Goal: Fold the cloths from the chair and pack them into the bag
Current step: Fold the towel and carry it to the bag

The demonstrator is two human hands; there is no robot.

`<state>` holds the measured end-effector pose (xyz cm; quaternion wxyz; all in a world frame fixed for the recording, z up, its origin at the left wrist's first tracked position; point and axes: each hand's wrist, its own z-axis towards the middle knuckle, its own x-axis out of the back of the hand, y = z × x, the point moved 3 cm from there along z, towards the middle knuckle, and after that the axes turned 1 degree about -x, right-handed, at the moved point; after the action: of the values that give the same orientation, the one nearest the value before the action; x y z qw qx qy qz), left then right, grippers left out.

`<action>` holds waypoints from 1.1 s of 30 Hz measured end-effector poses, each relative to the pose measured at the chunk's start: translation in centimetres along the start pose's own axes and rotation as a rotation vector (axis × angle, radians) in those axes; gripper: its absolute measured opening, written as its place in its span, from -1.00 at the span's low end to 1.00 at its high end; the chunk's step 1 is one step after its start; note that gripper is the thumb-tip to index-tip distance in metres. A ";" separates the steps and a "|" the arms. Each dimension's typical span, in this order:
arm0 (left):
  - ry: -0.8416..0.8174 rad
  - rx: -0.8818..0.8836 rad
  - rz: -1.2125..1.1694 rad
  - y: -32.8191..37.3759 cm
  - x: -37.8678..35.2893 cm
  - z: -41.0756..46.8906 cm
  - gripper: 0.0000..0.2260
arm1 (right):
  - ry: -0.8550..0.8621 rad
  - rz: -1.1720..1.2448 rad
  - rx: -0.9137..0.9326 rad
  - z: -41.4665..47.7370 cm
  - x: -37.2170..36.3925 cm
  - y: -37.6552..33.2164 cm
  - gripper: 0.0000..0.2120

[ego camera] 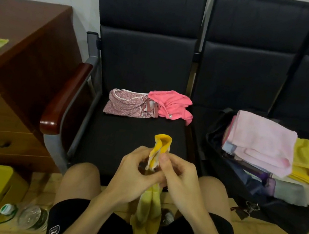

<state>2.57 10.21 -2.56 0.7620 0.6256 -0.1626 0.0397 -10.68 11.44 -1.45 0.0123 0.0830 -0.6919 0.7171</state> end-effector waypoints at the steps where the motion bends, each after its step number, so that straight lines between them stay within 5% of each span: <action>1: 0.028 -0.015 0.037 0.0 0.2 0.0 -0.86 | -0.100 0.030 -0.025 -0.1 -0.2 -0.5 -0.65; 4: 0.076 -0.048 0.080 -0.2 0.9 0.6 -0.82 | -0.257 0.037 -0.034 0.0 0.2 -1.2 -0.71; 9: 0.003 0.042 -0.066 -0.2 2.4 2.0 -0.83 | 0.279 0.092 -0.034 2.2 4.5 1.3 -0.98; 11: -0.045 0.042 -0.128 0.6 3.1 2.7 -0.79 | 0.274 0.044 -0.072 3.4 6.1 3.1 -0.65; 13: -0.111 0.028 -0.130 1.0 3.8 3.6 -0.77 | 0.093 0.102 -0.209 4.4 6.6 4.6 -0.23; 15: -0.177 0.003 -0.103 1.5 4.6 4.3 -0.77 | -0.150 0.230 -0.306 5.0 6.1 5.2 -0.11; 18: -0.296 -0.038 -0.078 2.5 6.0 4.8 -0.75 | -0.299 0.273 -0.266 6.1 5.3 3.3 -0.57; 21: -0.310 -0.018 -0.073 2.7 7.9 5.4 -0.71 | -0.081 0.421 -0.055 7.2 6.1 -0.6 -0.79; 26: -0.135 -0.010 -0.043 2.6 10.0 5.9 -0.71 | 0.069 0.047 0.289 6.1 5.5 -4.9 -0.84; 30: -0.041 -0.010 -0.131 2.4 9.2 5.3 -0.71 | 0.143 0.011 0.305 5.2 5.3 -4.8 -0.97; 33: 0.022 -0.037 -0.183 2.5 8.0 4.9 -0.72 | 0.155 0.028 0.303 4.7 5.4 -4.7 -0.89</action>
<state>8.52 4.90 2.96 0.7757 0.6231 -0.0968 -0.0263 -14.93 6.47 4.03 0.0426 0.0187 -0.5739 0.8176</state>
